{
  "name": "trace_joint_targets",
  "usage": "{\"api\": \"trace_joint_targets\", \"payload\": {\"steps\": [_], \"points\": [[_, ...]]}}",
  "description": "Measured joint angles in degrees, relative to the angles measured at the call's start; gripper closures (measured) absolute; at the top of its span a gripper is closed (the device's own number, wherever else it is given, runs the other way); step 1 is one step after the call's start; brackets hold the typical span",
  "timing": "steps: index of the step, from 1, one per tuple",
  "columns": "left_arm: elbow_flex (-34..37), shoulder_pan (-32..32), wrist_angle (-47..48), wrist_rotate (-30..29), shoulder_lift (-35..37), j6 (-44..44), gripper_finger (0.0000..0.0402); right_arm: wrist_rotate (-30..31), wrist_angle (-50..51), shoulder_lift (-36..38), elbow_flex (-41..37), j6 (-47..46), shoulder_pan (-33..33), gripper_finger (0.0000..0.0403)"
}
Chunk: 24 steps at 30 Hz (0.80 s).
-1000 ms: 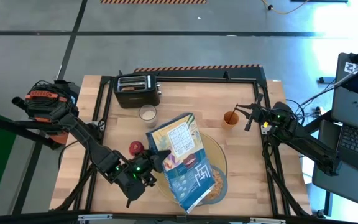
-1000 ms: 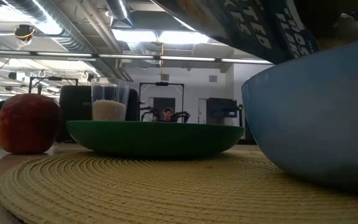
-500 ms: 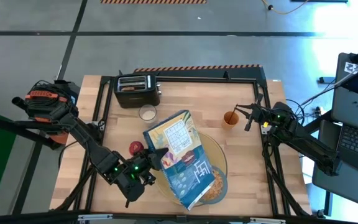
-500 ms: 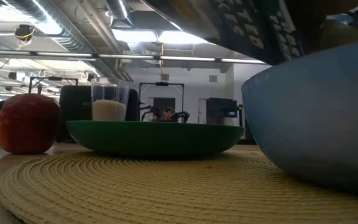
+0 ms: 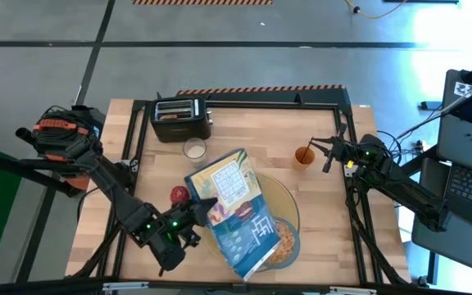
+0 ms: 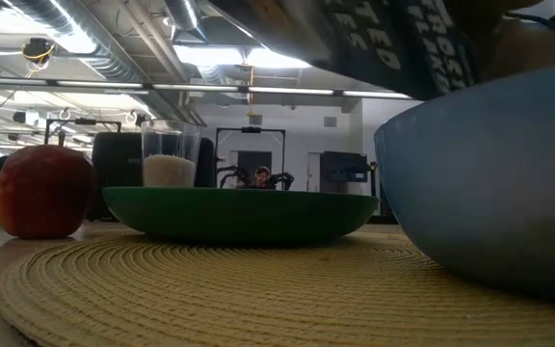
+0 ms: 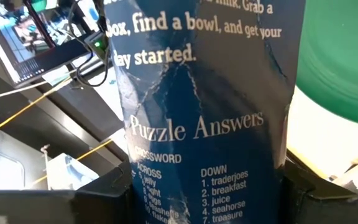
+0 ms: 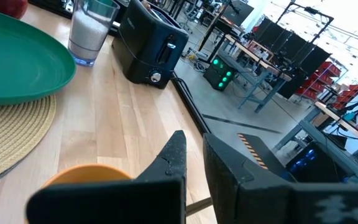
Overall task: Arrange a breakfast setting
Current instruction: Pour the cereal into the blue bowl
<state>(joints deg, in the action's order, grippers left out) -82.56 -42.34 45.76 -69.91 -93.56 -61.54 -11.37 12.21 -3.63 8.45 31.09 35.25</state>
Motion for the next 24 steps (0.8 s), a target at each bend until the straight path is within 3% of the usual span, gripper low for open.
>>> {"api": "trace_joint_targets", "payload": {"steps": [11,24], "points": [[0.0,0.0,-2.12,0.03,0.0,-0.72,0.0192,0.43,0.0,0.0,0.0,0.08,-0.01,0.0372],[0.0,1.6,-6.74,3.04,0.0,-7.92,0.0199,0.43,0.4,0.01,0.0,0.36,0.0,0.0372]]}}
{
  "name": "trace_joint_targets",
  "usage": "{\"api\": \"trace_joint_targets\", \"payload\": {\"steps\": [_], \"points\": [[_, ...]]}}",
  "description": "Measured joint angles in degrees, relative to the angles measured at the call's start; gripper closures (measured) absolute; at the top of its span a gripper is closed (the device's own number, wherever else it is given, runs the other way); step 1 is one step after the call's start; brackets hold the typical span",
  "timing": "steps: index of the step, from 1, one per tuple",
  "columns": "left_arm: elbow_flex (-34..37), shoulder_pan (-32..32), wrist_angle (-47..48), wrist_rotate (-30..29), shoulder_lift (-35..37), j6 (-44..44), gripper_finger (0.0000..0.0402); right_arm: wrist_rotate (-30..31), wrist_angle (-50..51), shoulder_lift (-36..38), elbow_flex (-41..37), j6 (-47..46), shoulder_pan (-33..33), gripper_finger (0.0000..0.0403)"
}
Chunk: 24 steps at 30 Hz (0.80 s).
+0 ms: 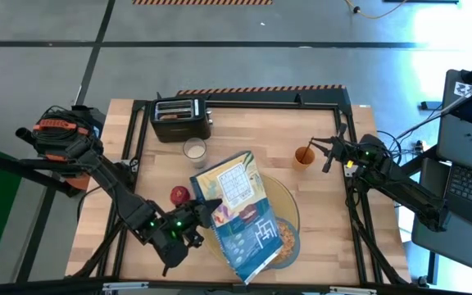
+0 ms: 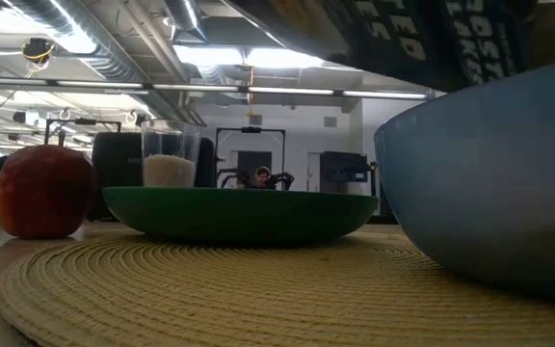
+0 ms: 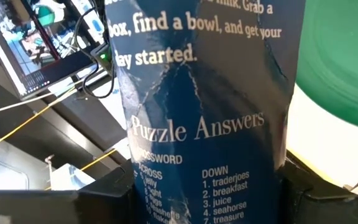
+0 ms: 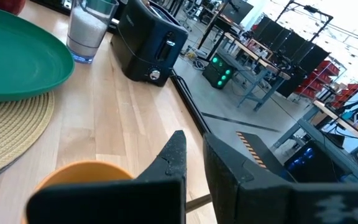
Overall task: Arrange a breakfast setting
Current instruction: Pour the cereal into the blue bowl
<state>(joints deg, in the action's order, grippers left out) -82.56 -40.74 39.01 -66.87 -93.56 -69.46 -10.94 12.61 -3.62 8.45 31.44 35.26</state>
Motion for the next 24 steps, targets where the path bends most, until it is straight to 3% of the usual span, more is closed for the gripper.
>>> {"api": "trace_joint_targets", "payload": {"steps": [14,24], "points": [[0.0,0.62,-1.55,-0.63,0.0,-1.6,0.02,0.0,0.56,-0.02,0.0,0.02,0.01,0.0372],[0.0,1.92,-0.34,-1.16,0.0,2.9,0.02,0.0,0.58,-0.02,0.0,0.0,-0.01,0.0372]]}}
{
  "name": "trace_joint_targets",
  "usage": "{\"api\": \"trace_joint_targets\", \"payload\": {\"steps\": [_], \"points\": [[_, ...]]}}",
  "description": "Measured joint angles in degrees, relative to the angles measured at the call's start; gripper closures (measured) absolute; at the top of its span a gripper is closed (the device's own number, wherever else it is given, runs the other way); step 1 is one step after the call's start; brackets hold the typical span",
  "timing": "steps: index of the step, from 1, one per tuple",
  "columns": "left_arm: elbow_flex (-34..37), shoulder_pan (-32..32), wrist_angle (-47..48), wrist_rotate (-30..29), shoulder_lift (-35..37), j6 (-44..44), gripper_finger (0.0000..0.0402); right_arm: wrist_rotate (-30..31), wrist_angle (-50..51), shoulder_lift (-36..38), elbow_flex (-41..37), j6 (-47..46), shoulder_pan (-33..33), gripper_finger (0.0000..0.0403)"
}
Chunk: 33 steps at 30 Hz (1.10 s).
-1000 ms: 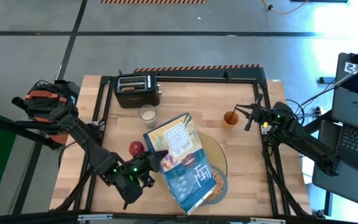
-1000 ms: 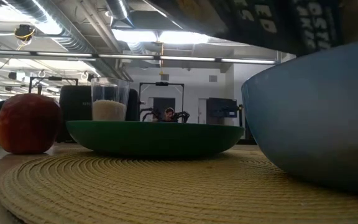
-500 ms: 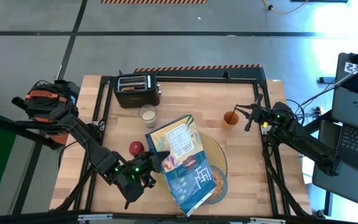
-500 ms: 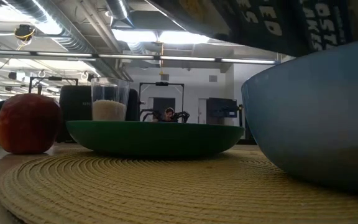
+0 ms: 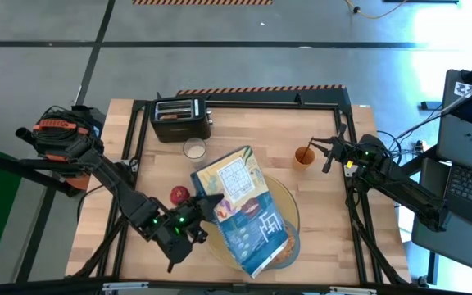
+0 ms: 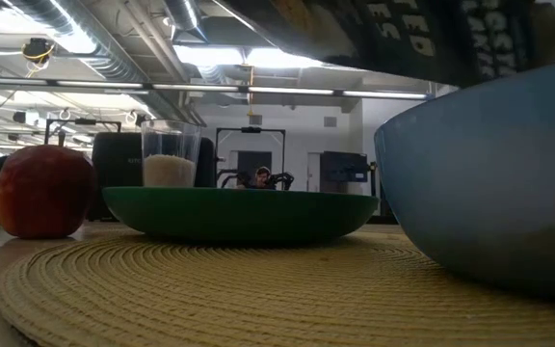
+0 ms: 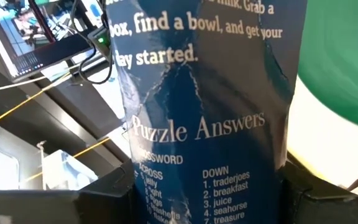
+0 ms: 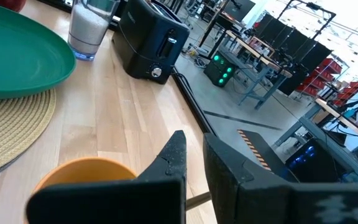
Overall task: Arrange a breakfast setting
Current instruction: Pour the cereal into the blue bowl
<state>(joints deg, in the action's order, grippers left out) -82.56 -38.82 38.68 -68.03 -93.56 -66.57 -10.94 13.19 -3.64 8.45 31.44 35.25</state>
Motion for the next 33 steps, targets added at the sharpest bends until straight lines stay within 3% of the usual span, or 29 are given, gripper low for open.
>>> {"api": "trace_joint_targets", "payload": {"steps": [19,27,33], "points": [[0.0,-1.49,7.03,0.18,0.0,18.06,0.02,0.0,0.33,0.0,0.0,0.31,0.01,0.0372],[0.0,-1.49,11.03,3.11,0.0,30.02,0.02,0.0,0.28,0.0,0.0,0.33,0.0,0.0372],[0.0,-1.64,12.08,5.86,0.0,34.31,0.02,0.0,0.26,0.0,0.0,0.33,0.02,0.0372]]}}
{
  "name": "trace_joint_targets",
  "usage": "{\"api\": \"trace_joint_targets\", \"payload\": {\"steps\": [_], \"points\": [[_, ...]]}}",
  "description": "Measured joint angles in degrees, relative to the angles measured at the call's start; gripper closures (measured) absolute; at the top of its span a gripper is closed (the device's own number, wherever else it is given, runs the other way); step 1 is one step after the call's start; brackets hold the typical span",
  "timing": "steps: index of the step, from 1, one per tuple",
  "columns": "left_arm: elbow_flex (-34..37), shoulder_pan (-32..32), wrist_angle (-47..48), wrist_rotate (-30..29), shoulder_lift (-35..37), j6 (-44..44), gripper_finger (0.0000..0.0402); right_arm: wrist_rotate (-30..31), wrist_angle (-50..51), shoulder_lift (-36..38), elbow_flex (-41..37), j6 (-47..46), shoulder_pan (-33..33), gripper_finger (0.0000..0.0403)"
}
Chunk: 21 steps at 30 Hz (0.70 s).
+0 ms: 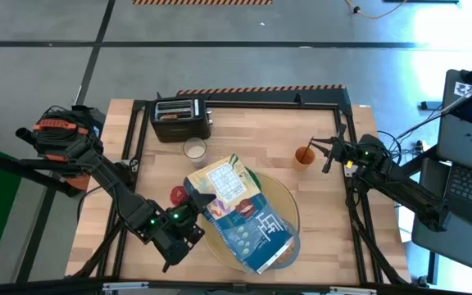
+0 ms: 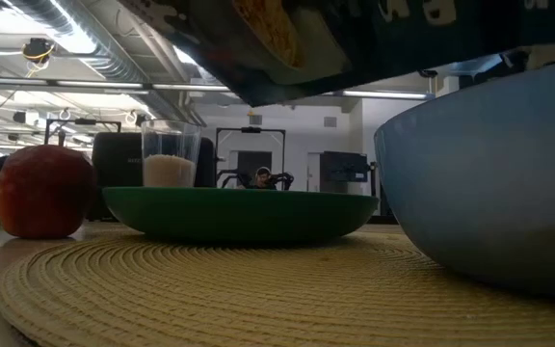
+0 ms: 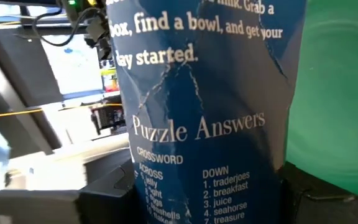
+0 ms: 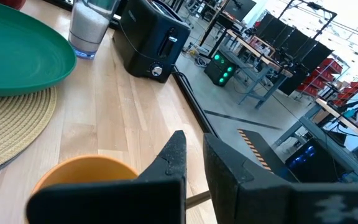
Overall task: Arrange a breakfast setting
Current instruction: Pour the cereal into the blue bowl
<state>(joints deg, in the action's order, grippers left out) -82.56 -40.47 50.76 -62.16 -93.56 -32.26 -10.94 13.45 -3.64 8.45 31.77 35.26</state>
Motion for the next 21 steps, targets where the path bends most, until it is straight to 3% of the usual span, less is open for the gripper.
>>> {"api": "trace_joint_targets", "payload": {"steps": [11,21], "points": [[0.0,-0.74,0.37,3.14,0.0,3.49,0.0202,0.02,-0.02,0.0,0.0,0.02,-0.01,0.0372],[-3.68,1.2,1.36,7.37,0.0,4.78,0.0234,0.78,-0.08,0.01,0.0,0.04,0.0,0.0372]]}}
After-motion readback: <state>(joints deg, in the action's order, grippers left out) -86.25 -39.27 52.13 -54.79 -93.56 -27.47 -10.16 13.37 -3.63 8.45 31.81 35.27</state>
